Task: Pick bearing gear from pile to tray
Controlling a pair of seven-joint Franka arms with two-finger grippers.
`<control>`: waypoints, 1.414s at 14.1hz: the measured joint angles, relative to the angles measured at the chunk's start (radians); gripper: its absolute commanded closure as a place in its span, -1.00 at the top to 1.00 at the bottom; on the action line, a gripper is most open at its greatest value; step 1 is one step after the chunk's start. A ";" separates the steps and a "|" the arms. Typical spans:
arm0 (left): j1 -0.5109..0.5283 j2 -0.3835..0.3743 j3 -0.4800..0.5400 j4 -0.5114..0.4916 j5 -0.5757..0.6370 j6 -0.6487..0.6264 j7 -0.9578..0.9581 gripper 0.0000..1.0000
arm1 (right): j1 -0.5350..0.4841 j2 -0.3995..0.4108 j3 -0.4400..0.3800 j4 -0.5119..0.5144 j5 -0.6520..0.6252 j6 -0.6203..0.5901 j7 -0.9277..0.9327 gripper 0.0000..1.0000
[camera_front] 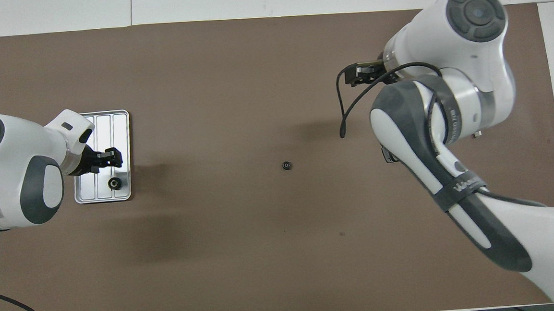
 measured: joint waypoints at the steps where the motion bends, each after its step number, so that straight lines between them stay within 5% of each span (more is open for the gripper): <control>1: -0.026 0.001 -0.003 0.021 0.000 -0.009 -0.055 0.13 | -0.057 -0.003 -0.001 0.001 0.000 -0.010 -0.132 1.00; 6: -0.240 0.041 -0.014 0.114 -0.001 -0.011 -0.397 0.13 | -0.195 -0.114 -0.002 0.015 -0.044 -0.166 -0.424 1.00; 10: -0.433 0.190 -0.016 0.352 -0.002 -0.101 -0.698 0.13 | -0.182 -0.267 0.008 0.007 -0.049 -0.346 -0.389 1.00; 14: -0.588 0.397 -0.013 0.589 -0.002 -0.168 -0.885 0.13 | -0.180 -0.338 0.010 -0.077 -0.033 -0.370 -0.227 1.00; 17: -0.639 0.485 -0.011 0.652 -0.002 -0.174 -0.934 0.13 | -0.176 -0.370 0.015 -0.085 -0.005 -0.384 -0.146 1.00; 20: -0.640 0.491 -0.006 0.655 -0.002 -0.186 -0.935 0.13 | -0.175 -0.397 0.017 -0.085 -0.002 -0.385 -0.145 1.00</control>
